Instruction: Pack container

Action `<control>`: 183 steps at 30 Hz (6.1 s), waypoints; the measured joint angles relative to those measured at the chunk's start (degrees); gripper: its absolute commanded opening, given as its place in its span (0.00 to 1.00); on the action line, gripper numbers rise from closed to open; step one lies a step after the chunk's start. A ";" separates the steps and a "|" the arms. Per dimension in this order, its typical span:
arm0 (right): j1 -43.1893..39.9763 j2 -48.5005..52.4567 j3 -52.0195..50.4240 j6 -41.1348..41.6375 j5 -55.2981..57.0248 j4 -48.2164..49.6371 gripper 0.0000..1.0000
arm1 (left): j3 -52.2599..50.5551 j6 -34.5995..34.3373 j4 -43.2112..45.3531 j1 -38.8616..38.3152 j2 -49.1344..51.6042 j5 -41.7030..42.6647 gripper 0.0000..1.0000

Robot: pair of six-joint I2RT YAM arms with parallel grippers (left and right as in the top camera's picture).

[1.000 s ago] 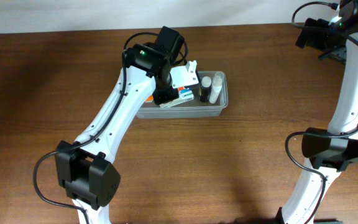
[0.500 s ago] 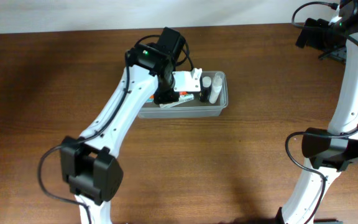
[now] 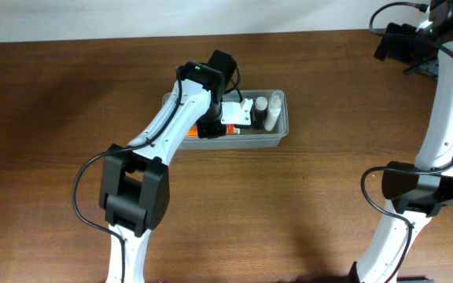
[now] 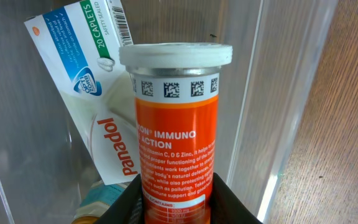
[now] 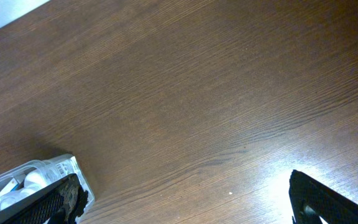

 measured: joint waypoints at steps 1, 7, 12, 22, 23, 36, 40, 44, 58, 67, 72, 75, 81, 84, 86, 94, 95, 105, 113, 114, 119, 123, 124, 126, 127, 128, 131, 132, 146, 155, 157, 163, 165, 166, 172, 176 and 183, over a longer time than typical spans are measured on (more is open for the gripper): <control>0.00 0.00 0.00 0.00 0.00 0.00 0.98 | 0.00 0.00 0.02 0.00 0.00 0.00 0.28; 0.00 0.00 0.00 0.00 0.00 0.00 0.98 | 0.00 0.20 0.09 0.00 0.00 -0.02 0.37; 0.00 0.00 0.00 -0.02 -0.02 0.00 0.99 | 0.00 0.20 0.07 0.00 0.00 -0.02 0.37; 0.00 0.02 0.00 0.00 -0.02 0.00 0.98 | 0.24 -0.37 0.35 0.00 0.00 -0.72 0.50; 0.00 0.00 0.00 0.00 0.00 0.00 0.98 | 0.50 -1.14 0.26 0.00 0.00 -1.22 0.52; 0.00 0.00 0.00 0.04 -0.02 0.02 0.98 | 9.60 -23.69 -9.60 0.42 -9.68 -7.82 1.00; 0.00 0.00 0.00 0.00 -0.02 0.00 0.98 | 10.40 -31.87 -15.02 0.92 -18.43 -8.02 1.00; 0.00 0.00 0.00 0.00 -0.02 0.00 0.99 | 10.82 -36.33 -18.40 0.96 -24.26 -8.02 1.00; 0.00 0.00 0.00 -0.02 0.00 0.00 0.98 | 10.43 -40.11 -27.21 0.96 -26.03 -7.50 1.00; 0.00 0.00 0.00 0.00 -0.02 0.00 0.98 | 5.27 -42.38 -19.43 2.01 -27.87 -5.86 1.00; 0.00 0.00 0.00 -0.02 0.00 0.02 0.98 | -4.28 -42.58 -3.39 3.41 -36.63 -3.28 1.00; 0.00 0.00 0.00 0.00 0.00 0.00 0.98 | -12.55 -42.60 6.38 5.22 -43.93 -1.44 1.00; 0.00 0.00 0.00 0.00 0.00 0.00 0.98 | -35.01 -42.82 25.14 11.32 -57.61 2.89 1.00; 0.00 0.00 0.00 -0.02 -0.02 0.00 0.98 | -45.88 -42.84 34.07 13.90 -62.38 4.79 1.00; 0.00 0.00 0.00 0.02 -0.02 0.00 0.98 | -53.88 -42.93 40.65 15.19 -66.51 5.79 1.00; 0.00 0.00 0.00 0.00 -0.07 0.00 0.98 | -82.73 -43.01 63.04 18.03 -90.42 7.69 1.00; 0.00 0.00 0.00 0.00 0.00 0.04 0.98 | -85.81 -43.10 65.51 18.23 -93.07 7.76 1.00; 0.00 0.02 0.00 0.00 -0.02 0.02 0.98 | -104.32 -43.21 69.75 20.83 -112.96 8.83 1.00; 0.00 0.00 0.00 0.02 0.00 0.00 0.98 | -106.27 -43.21 68.81 24.24 -119.75 11.13 1.00; 0.00 0.00 0.00 0.02 0.00 0.00 0.98 | -106.60 -43.21 68.65 24.44 -120.54 11.30 1.00; 0.00 0.02 0.00 0.00 -0.02 0.00 0.98 | -108.85 -43.21 68.50 24.52 -123.60 11.85 1.00; 0.00 0.02 0.00 0.00 -0.02 0.00 0.98 | -110.73 -43.21 67.89 24.52 -124.87 11.98 1.00; 0.00 0.00 0.00 0.02 0.00 0.00 0.98 | -110.99 -43.21 66.97 24.52 -125.15 11.98 1.00; 0.00 0.00 0.00 0.02 0.00 0.00 0.98 | -111.45 -43.21 65.96 24.52 -125.52 11.96 1.00; 0.00 0.00 0.00 -0.02 -0.02 0.00 0.99 | -111.45 -43.21 65.99 24.52 -125.59 11.96 1.00; 0.00 0.00 0.00 -0.02 0.00 0.00 0.99 | -111.45 -43.21 65.99 24.52 -125.81 11.93 1.00; 0.00 0.00 0.00 0.02 -0.02 0.00 0.98 | -111.45 -43.21 65.99 24.52 -126.20 11.93 1.00; 0.00 0.00 0.00 0.02 0.00 0.00 0.98 | -111.45 -43.21 65.99 24.52 -126.27 11.91 1.00; 0.00 0.00 0.00 0.00 -0.02 0.00 0.98 | -111.45 -43.21 65.99 24.52 -126.31 11.91 1.00; 0.00 0.00 0.00 0.04 -0.02 0.00 0.98 | -111.45 -43.21 65.99 24.52 -126.33 11.93 1.00; 0.00 0.00 0.00 0.00 -0.02 0.00 0.98 | -111.45 -43.21 65.99 24.52 -126.33 11.93 1.00; 0.00 0.00 0.00 0.02 -0.02 0.00 0.98 | -111.45 -43.21 65.99 24.52 -126.33 11.93 1.00; 0.00 0.02 0.00 -0.02 0.00 0.00 0.98 | -111.45 -43.21 65.99 24.52 -126.33 11.93 1.00; 0.07 0.00 0.00 0.00 -0.02 0.00 0.98 | -111.45 -43.21 65.99 24.52 -126.31 11.91 1.00; 0.81 -0.11 0.00 0.04 0.00 0.00 0.98 | -111.45 -43.19 65.99 24.52 -126.33 11.93 1.00; 2.32 -1.49 -0.04 0.00 0.00 0.02 0.98 | -111.45 -43.21 65.99 24.52 -126.31 11.93 1.00; 5.03 -13.31 -8.31 -0.04 1.29 4.72 0.98 | -111.45 -43.21 65.99 24.52 -126.31 11.91 1.00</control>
